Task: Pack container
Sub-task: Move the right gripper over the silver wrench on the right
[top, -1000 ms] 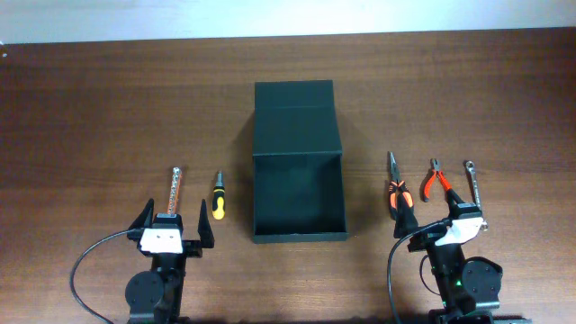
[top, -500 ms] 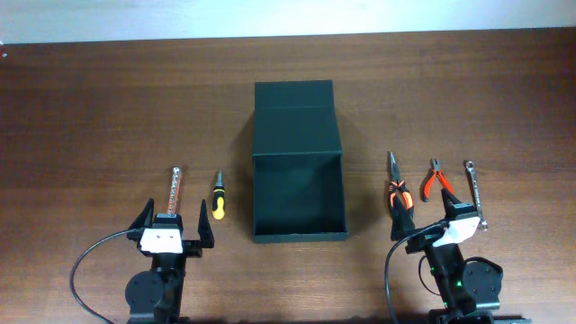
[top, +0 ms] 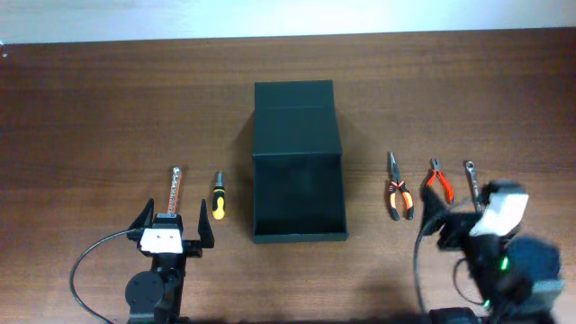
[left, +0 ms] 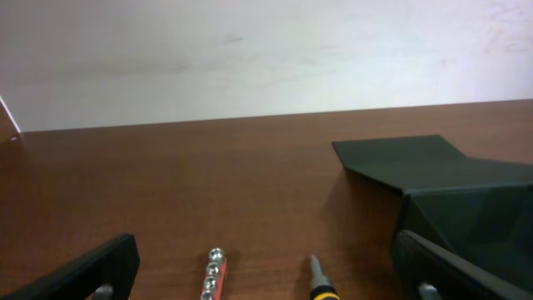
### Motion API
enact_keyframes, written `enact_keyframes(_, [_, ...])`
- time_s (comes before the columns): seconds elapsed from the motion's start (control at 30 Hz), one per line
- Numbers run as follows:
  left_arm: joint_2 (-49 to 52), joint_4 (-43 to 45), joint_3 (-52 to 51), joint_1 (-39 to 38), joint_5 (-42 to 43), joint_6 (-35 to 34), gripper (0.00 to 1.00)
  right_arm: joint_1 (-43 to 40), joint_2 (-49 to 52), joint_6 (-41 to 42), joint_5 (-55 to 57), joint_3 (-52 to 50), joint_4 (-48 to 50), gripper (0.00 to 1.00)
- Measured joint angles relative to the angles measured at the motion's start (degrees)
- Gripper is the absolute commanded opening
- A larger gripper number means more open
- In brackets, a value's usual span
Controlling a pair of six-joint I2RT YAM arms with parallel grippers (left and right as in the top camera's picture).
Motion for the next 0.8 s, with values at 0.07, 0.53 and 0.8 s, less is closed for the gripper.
enact_keyframes(0.07, [-0.02, -0.02, 0.0, 0.0, -0.07, 0.0, 0.99, 0.0, 9.86, -1.31, 2.58, 9.73, -8.02, 0.99])
enact_keyframes(0.53, [0.0, 0.0, 0.0, 0.0, -0.17, 0.0, 0.99, 0.0, 58.93, -4.9, 1.01, 43.45, -41.64, 0.99])
enact_keyframes(0.8, [0.0, 0.02, 0.0, 0.0, -0.17, 0.0, 0.99, -0.13, 73.9, -4.98, 4.37, 43.52, -41.64, 0.99])
